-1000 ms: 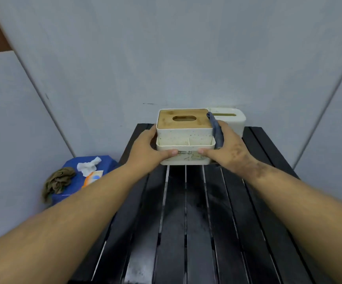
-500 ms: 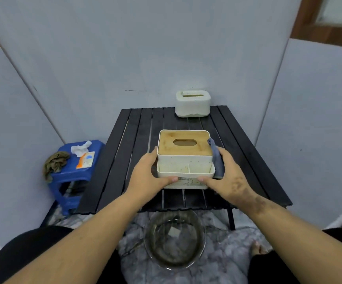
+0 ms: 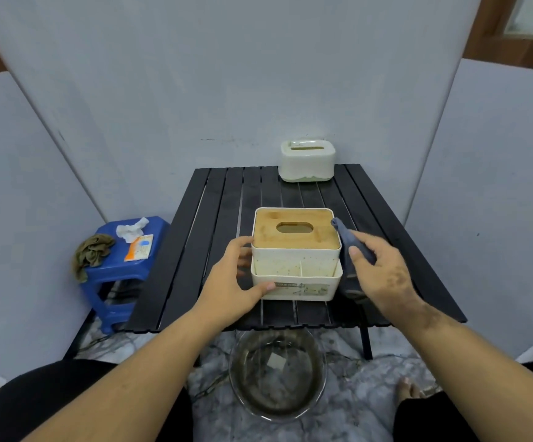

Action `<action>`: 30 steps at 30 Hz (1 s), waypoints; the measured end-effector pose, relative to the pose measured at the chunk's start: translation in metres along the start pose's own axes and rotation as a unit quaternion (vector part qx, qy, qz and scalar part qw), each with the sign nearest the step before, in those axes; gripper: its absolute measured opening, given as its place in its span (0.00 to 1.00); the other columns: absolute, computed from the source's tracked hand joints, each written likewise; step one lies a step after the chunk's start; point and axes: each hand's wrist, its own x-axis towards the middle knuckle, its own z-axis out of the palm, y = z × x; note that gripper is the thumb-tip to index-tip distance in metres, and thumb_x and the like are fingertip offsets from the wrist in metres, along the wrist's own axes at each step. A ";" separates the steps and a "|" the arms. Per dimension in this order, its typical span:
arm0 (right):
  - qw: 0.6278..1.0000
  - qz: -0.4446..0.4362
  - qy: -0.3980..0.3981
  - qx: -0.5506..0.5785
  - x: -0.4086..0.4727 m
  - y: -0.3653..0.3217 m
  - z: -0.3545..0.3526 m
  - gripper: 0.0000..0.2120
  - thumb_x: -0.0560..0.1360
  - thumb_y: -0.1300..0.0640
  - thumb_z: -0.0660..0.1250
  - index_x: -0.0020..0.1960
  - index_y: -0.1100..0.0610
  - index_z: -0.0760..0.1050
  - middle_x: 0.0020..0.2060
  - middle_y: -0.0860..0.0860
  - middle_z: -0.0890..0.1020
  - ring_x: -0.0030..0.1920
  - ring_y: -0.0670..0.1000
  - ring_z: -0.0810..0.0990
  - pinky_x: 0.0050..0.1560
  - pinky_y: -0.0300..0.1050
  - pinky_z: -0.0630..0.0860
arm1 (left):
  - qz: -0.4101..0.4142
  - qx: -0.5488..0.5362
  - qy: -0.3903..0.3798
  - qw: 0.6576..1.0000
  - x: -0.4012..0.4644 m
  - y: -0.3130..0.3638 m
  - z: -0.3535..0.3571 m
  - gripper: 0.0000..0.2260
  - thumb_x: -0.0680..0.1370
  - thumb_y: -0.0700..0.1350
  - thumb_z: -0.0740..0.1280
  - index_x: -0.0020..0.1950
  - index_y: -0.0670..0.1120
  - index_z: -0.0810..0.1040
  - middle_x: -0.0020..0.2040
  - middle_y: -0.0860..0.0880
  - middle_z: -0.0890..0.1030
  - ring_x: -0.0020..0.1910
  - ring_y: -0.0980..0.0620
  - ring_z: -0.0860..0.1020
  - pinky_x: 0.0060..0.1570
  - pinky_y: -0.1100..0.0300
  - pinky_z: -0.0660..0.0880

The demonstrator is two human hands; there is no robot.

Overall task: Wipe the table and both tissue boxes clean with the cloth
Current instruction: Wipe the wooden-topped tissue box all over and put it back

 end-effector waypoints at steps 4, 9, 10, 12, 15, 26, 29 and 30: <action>0.980 -0.158 0.029 -0.114 0.011 -0.019 -0.011 0.15 0.75 0.65 0.67 0.61 0.56 0.79 0.52 0.46 0.81 0.52 0.40 0.77 0.56 0.31 0.72 | 0.045 0.040 -0.002 0.998 -0.002 -0.001 0.000 0.29 0.71 0.49 0.80 0.64 0.61 0.68 0.59 0.64 0.77 0.59 0.64 0.76 0.58 0.61 0.77; 0.922 -0.228 -0.034 -0.312 0.019 -0.019 0.009 0.08 0.73 0.63 0.69 0.50 0.57 0.84 0.48 0.52 0.82 0.47 0.55 0.71 0.49 0.44 0.71 | 0.122 0.049 0.004 0.991 -0.003 -0.002 0.014 0.28 0.69 0.56 0.79 0.65 0.52 0.75 0.66 0.57 0.69 0.68 0.59 0.69 0.66 0.62 0.72; 0.914 -0.234 -0.042 -0.328 0.019 -0.022 0.020 0.07 0.73 0.62 0.68 0.48 0.57 0.84 0.47 0.52 0.81 0.46 0.56 0.71 0.48 0.48 0.74 | 0.126 0.038 0.016 0.991 -0.003 -0.001 0.016 0.28 0.68 0.56 0.80 0.65 0.52 0.75 0.67 0.57 0.69 0.70 0.60 0.69 0.67 0.61 0.71; 0.911 -0.250 -0.075 -0.319 0.017 -0.031 0.044 0.07 0.74 0.61 0.66 0.44 0.59 0.84 0.43 0.53 0.81 0.44 0.57 0.73 0.44 0.52 0.76 | 0.135 0.025 0.030 0.990 -0.004 0.000 0.018 0.28 0.67 0.54 0.81 0.64 0.51 0.76 0.68 0.56 0.70 0.70 0.59 0.69 0.68 0.63 0.71; 0.905 -0.297 -0.120 -0.281 0.020 -0.036 0.054 0.07 0.71 0.62 0.67 0.40 0.58 0.84 0.40 0.53 0.82 0.41 0.58 0.76 0.42 0.47 0.75 | 0.143 0.020 0.034 0.989 -0.004 0.000 0.015 0.27 0.67 0.52 0.82 0.63 0.51 0.78 0.67 0.54 0.72 0.69 0.58 0.71 0.68 0.70 0.67; 0.920 -0.244 -0.141 -0.273 0.020 -0.044 0.059 0.05 0.72 0.64 0.70 0.46 0.60 0.85 0.44 0.55 0.82 0.45 0.57 0.75 0.49 0.49 0.75 | 0.136 0.001 0.030 0.990 -0.002 0.002 0.017 0.28 0.67 0.48 0.83 0.64 0.52 0.77 0.70 0.55 0.71 0.71 0.56 0.70 0.68 0.71 0.64; 0.920 -0.226 -0.117 -0.299 0.036 -0.048 0.029 0.06 0.73 0.60 0.72 0.49 0.55 0.85 0.49 0.51 0.83 0.48 0.50 0.74 0.54 0.31 0.64 | 0.122 0.010 0.018 0.992 -0.002 0.001 0.017 0.27 0.68 0.50 0.82 0.64 0.52 0.76 0.71 0.57 0.70 0.72 0.57 0.69 0.69 0.71 0.64; 0.922 -0.195 -0.099 -0.318 0.043 -0.045 0.016 0.07 0.74 0.59 0.71 0.51 0.55 0.84 0.52 0.50 0.83 0.49 0.49 0.73 0.54 0.32 0.63 | 0.117 0.009 0.016 0.993 -0.002 0.000 0.018 0.27 0.68 0.51 0.82 0.64 0.53 0.76 0.71 0.58 0.69 0.73 0.58 0.68 0.69 0.72 0.63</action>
